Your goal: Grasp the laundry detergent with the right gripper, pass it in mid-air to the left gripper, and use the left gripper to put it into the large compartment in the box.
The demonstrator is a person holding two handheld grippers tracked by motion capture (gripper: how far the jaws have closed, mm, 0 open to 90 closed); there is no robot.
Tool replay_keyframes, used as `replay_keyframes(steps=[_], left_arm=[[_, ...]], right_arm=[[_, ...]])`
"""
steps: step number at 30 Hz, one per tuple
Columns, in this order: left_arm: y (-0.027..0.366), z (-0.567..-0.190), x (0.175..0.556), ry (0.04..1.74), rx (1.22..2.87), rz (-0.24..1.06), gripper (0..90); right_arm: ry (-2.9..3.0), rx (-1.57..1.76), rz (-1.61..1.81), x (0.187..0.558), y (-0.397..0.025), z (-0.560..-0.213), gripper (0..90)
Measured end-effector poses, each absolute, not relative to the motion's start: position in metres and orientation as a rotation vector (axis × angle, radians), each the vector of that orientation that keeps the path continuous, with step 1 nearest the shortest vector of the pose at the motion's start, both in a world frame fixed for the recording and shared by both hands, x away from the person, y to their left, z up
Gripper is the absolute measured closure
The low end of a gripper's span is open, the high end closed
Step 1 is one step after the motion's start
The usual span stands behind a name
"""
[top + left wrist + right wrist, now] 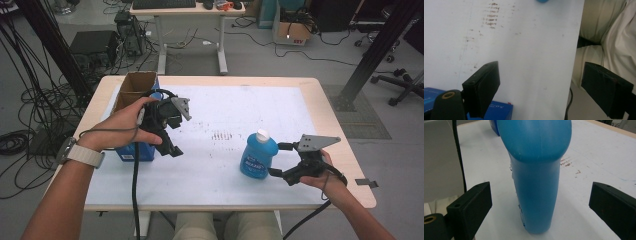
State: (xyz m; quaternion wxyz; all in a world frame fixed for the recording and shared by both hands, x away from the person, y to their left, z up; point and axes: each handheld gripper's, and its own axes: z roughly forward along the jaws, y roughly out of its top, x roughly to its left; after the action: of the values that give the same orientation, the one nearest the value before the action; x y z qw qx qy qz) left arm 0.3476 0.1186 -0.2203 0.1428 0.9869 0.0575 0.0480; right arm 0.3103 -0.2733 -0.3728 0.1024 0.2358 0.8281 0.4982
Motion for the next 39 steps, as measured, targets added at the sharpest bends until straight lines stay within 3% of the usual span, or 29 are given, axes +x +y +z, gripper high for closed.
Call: replay_keyframes(steps=[39], left_arm=[[0.1193, -0.22, 0.3475, 0.166, 2.846, 0.138, 15.5]], right_arm=[[2.445, 0.686, 1.478, 0.31, -0.273, -0.3733, 5.1]])
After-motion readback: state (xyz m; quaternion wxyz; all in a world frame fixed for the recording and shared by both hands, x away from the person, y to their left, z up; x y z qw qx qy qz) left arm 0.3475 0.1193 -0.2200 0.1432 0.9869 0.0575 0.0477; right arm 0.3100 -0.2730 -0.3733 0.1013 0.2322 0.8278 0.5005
